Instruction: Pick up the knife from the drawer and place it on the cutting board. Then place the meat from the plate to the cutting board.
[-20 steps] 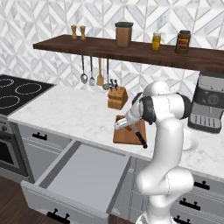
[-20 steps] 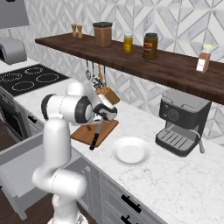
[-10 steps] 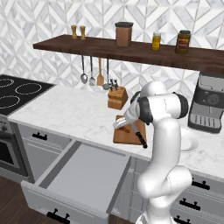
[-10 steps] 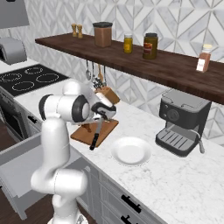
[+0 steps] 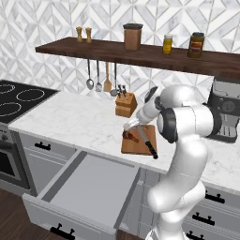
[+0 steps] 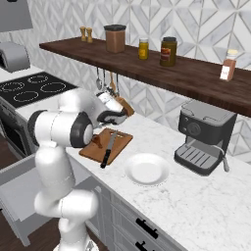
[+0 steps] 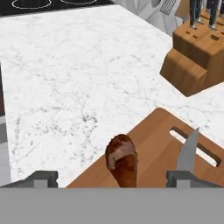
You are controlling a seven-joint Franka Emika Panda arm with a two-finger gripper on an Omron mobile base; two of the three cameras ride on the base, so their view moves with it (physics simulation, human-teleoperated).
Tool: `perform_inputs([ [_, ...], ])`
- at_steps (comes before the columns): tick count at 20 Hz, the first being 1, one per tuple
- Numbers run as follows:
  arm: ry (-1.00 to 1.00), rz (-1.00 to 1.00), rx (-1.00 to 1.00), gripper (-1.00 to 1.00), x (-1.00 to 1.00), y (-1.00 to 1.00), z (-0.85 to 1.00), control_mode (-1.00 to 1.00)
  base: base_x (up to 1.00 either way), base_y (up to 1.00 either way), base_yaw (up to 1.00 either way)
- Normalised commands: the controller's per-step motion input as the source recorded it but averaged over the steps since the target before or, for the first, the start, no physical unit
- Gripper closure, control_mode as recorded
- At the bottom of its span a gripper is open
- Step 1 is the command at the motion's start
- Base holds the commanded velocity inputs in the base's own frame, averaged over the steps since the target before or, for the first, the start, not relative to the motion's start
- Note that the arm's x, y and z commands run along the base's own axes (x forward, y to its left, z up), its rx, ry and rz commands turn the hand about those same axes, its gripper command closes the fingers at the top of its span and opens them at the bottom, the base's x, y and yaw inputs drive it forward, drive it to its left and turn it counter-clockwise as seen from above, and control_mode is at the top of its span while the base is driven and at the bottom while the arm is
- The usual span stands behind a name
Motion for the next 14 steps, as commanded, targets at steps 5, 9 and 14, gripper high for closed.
perform_inputs([
  [5, -0.16, 0.1, 0.0, -1.0, -0.6, 0.38, 1.0, -1.0, 0.0, 0.0, 0.0],
  [9, -0.14, 0.06, 0.0, -1.0, -0.49, 0.57, 1.0, -1.0, 0.0, 0.0, 0.0],
  [14, -0.11, 0.06, 0.05, -1.0, -0.47, 0.53, 1.0, -1.0, 0.0, 0.0, 0.0],
])
